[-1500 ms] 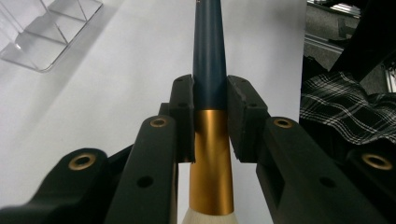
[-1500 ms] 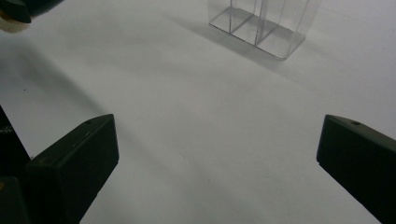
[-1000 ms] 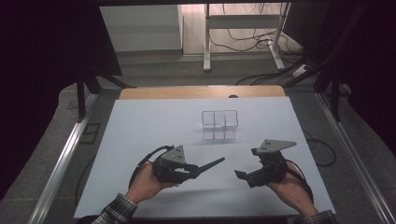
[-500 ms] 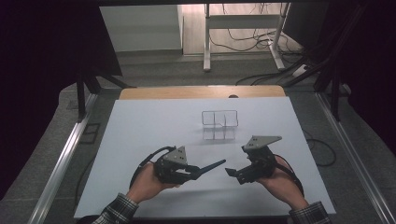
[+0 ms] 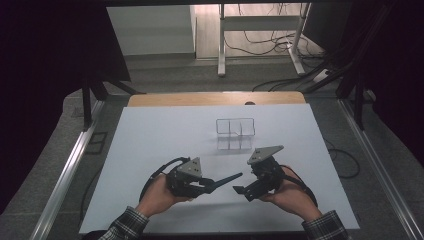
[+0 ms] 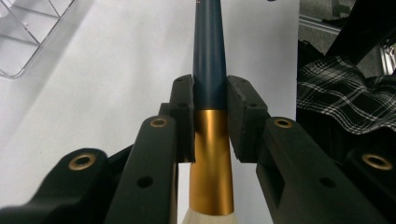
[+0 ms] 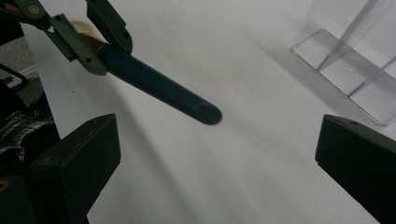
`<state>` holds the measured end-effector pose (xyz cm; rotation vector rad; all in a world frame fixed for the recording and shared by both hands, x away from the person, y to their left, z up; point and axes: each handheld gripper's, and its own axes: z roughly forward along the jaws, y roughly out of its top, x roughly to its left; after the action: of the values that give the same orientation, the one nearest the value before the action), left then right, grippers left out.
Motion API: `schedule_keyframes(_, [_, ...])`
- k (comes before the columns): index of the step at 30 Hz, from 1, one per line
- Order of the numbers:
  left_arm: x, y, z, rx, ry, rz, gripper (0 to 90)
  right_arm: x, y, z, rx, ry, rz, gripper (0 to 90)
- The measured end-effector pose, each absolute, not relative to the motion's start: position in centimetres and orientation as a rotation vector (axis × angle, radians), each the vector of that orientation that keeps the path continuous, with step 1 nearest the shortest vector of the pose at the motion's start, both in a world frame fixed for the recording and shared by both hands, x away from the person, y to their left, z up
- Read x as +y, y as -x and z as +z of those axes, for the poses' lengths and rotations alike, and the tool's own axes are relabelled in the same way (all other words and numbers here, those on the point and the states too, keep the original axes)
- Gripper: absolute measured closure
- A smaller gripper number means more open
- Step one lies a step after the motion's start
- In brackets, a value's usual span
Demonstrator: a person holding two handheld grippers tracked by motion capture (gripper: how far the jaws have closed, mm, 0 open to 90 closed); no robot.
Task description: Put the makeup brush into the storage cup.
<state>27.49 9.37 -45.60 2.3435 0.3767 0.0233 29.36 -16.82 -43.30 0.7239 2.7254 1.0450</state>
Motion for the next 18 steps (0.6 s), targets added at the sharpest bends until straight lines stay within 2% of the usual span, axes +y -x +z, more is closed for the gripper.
schedule_keyframes(10, [8.9, -27.6, -45.9, 0.353, -2.4, 0.014, 73.6, -15.1, -29.3, -43.6, 2.766, -0.629, 0.977, 7.1])
schedule_keyframes(18, [8.4, -27.6, -46.1, 0.331, -2.458, 0.018, 73.6, -13.9, -29.3, -44.1, 2.826, -0.57, 0.948, 16.9])
